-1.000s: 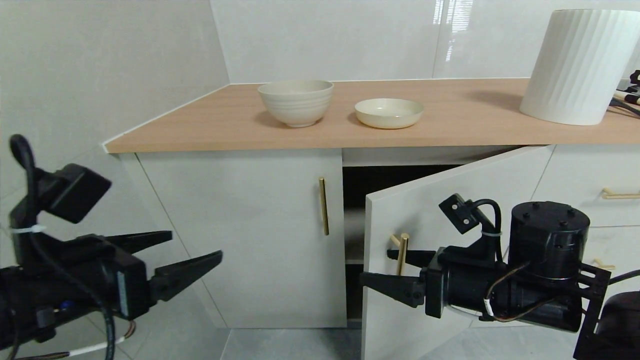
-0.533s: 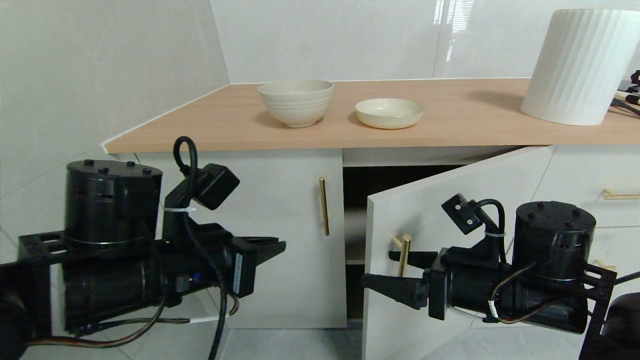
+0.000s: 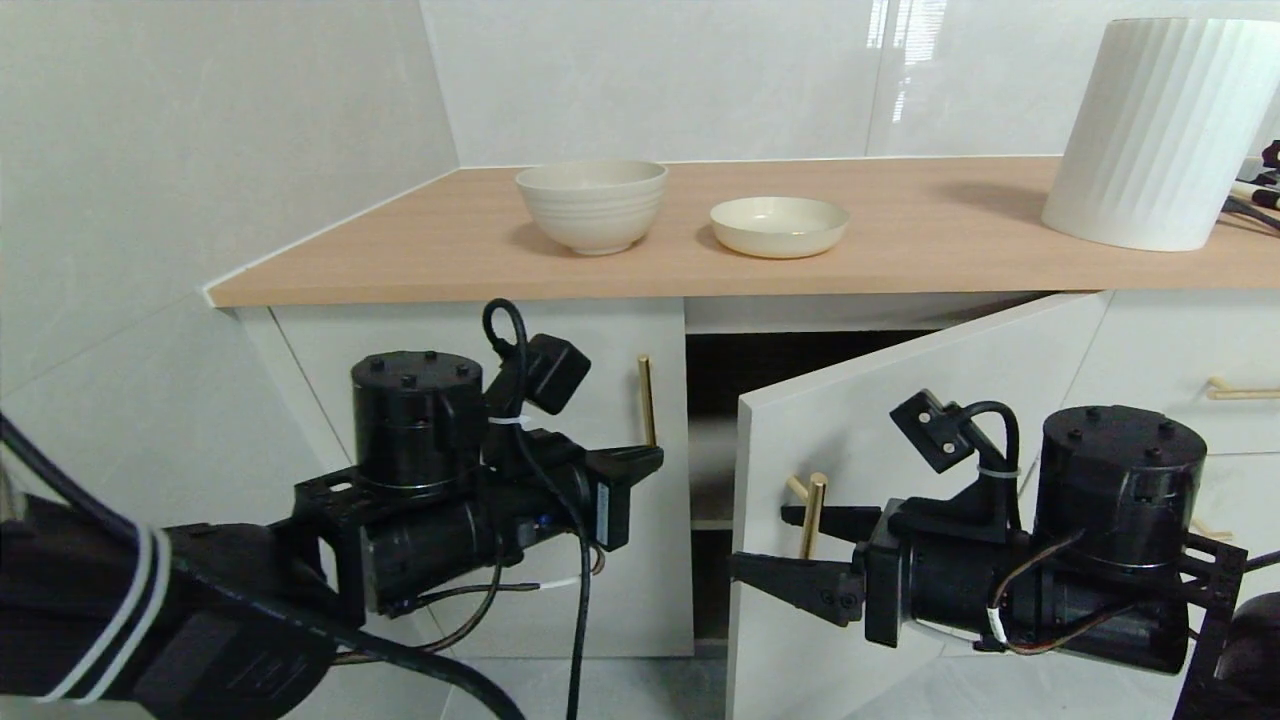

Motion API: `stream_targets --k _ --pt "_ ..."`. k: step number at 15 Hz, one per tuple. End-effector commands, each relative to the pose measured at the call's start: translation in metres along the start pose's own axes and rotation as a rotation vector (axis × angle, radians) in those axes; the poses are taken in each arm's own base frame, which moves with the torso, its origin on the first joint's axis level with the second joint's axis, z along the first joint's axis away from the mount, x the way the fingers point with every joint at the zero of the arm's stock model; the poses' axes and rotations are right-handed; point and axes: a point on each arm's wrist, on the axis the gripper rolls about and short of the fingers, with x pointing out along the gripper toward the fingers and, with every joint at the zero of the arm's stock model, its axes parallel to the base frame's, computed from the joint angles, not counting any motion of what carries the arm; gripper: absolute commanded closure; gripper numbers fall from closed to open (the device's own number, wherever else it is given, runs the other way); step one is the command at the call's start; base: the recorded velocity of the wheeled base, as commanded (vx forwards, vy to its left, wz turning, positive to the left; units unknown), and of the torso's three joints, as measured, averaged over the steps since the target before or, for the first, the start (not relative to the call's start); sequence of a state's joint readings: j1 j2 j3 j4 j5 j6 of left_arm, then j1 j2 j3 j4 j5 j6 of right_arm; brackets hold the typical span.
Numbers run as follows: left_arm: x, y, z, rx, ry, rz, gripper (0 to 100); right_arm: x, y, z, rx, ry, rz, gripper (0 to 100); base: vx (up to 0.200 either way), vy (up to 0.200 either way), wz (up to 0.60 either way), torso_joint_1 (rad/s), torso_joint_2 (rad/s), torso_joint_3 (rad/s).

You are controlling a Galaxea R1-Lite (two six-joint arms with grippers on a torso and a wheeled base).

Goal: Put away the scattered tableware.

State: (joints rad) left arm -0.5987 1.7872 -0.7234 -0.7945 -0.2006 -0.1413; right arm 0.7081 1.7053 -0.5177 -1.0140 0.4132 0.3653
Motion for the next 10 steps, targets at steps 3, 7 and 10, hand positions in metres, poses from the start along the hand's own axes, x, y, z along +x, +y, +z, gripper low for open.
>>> stream_targets --k 3,7,10 --pt "0.047 -0.003 -0.005 -0.012 0.095 -0.039 100 -0.001 0.0 0.002 -0.002 -0.009 -0.005 0 0.0 0.0 0.0 0.0 0.0 0.0" --pt "0.06 -0.015 -0.013 -0.019 0.123 -0.093 100 -0.002 -0.005 0.002 0.003 -0.01 -0.021 0 0.0 0.0 0.0 0.0 0.0 0.0" --pt "0.061 -0.017 -0.009 -0.041 0.092 -0.108 100 -0.004 -0.01 0.004 0.007 -0.015 -0.039 0 0.0 0.0 0.0 0.0 0.0 0.0"
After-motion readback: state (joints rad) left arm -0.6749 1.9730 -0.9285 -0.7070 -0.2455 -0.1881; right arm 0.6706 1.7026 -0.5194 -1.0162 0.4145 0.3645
